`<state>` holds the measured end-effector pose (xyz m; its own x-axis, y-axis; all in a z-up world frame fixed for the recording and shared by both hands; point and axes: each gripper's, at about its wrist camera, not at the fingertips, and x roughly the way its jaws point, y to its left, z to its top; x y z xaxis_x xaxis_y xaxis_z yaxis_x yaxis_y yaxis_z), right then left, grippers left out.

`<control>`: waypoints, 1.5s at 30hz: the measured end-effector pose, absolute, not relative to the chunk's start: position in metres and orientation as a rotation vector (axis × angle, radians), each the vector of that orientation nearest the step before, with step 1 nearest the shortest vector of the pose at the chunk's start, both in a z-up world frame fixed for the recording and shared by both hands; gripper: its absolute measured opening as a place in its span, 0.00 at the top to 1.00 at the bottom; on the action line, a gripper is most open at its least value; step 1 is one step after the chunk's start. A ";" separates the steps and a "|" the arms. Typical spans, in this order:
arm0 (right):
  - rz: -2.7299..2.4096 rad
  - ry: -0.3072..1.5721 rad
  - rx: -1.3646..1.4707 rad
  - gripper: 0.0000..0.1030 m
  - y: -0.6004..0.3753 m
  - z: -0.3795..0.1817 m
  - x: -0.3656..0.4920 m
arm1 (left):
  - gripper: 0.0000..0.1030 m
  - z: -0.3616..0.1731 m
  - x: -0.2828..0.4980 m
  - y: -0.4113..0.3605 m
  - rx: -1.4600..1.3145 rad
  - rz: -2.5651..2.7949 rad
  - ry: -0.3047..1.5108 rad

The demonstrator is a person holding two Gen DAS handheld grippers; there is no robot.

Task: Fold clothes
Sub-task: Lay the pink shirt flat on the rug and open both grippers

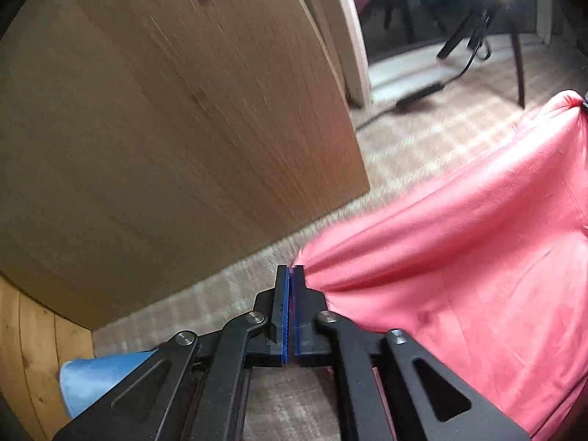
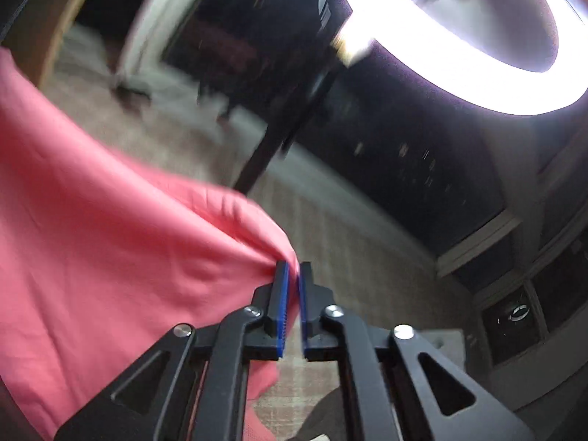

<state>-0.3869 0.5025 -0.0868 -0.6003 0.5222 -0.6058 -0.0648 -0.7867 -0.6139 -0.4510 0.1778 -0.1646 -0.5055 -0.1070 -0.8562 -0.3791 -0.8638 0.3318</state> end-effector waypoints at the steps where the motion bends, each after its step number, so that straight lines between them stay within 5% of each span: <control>1: 2.409 -0.755 -1.213 0.91 0.510 -0.087 -0.390 | 0.95 -0.165 -0.445 0.173 -1.462 2.481 0.744; 3: 2.435 -0.680 -1.231 0.86 0.522 -0.077 -0.387 | 0.95 -0.154 -0.439 0.170 -1.440 2.492 0.748; 6: 2.499 -0.575 -1.219 0.66 0.533 -0.045 -0.365 | 0.95 -0.131 -0.429 0.159 -1.396 2.516 0.719; 15: 2.742 -0.273 -1.132 0.65 0.550 0.054 -0.243 | 0.91 -0.054 -0.319 0.100 -1.235 2.565 0.621; 21: 2.921 0.092 -1.063 0.63 0.578 0.115 -0.122 | 0.89 -0.021 -0.208 0.039 -1.279 2.635 0.559; 25: 2.972 0.007 -1.234 0.45 0.548 0.091 -0.054 | 0.81 -0.042 -0.113 0.032 -1.380 2.558 0.480; 28: 2.931 0.001 -1.440 0.45 0.514 0.033 -0.014 | 0.79 -0.092 -0.051 0.040 -1.529 2.379 0.252; 33: 2.890 -0.002 -1.639 0.45 0.476 -0.038 0.008 | 0.80 -0.166 -0.006 0.074 -1.659 2.235 0.191; 37: 2.908 -0.051 -1.617 0.45 0.469 -0.048 0.003 | 0.80 -0.190 -0.003 0.085 -1.688 2.221 0.138; 45: 2.752 0.190 -1.513 0.45 0.532 -0.047 -0.034 | 0.80 -0.198 -0.011 0.098 -1.700 2.206 0.184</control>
